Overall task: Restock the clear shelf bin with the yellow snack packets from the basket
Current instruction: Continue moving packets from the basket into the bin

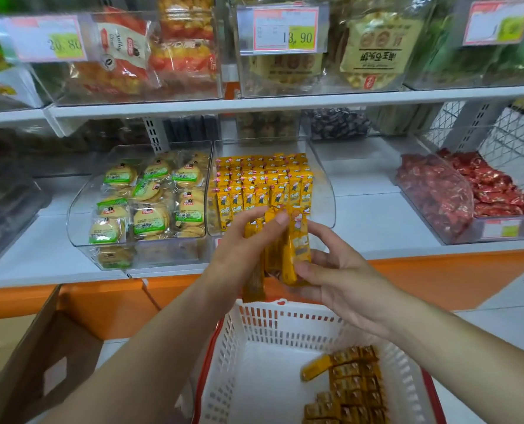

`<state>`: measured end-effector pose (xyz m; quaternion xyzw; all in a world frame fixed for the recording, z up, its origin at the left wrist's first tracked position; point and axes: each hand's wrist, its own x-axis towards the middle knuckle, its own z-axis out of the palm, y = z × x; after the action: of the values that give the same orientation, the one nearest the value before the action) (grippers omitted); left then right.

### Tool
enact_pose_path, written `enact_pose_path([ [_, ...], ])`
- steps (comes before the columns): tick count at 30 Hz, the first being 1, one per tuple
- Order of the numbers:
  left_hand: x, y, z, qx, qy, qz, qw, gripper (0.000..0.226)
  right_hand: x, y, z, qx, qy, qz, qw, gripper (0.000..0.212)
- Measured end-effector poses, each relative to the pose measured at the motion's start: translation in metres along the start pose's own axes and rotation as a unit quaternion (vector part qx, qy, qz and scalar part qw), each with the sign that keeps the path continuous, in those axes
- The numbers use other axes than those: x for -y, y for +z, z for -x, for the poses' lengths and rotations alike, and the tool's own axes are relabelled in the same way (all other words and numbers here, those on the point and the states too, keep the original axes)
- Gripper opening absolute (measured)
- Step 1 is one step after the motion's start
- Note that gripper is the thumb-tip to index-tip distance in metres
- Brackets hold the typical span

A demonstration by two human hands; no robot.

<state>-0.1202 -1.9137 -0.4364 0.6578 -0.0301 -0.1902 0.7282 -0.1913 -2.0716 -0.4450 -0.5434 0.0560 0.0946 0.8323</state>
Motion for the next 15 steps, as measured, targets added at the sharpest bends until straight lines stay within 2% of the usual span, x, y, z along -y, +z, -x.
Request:
enact_pose_path([
  [3, 0.003, -0.003, -0.004, -0.019, -0.005, -0.001, 1.000, 0.052, 0.004, -0.003, 0.000, 0.016, -0.007, -0.010, 1.000, 0.064],
  [5, 0.006, -0.006, -0.008, -0.028, 0.006, -0.016, 0.999, 0.036, 0.007, -0.004, -0.002, 0.001, -0.021, 0.006, 1.000, 0.067],
  [8, 0.008, -0.010, -0.012, -0.013, 0.035, -0.054, 0.998, 0.037, 0.010, -0.013, -0.006, -0.048, -0.048, 0.108, 0.992, 0.069],
  [12, 0.004, -0.020, -0.014, -0.012, 0.069, -0.099, 0.993, 0.036, 0.022, -0.028, -0.017, -0.090, -0.104, 0.241, 0.961, 0.070],
  [15, 0.000, -0.027, -0.015, -0.018, 0.075, -0.112, 0.991, 0.036, 0.036, -0.038, -0.041, -0.134, -0.141, 0.311, 0.930, 0.054],
])
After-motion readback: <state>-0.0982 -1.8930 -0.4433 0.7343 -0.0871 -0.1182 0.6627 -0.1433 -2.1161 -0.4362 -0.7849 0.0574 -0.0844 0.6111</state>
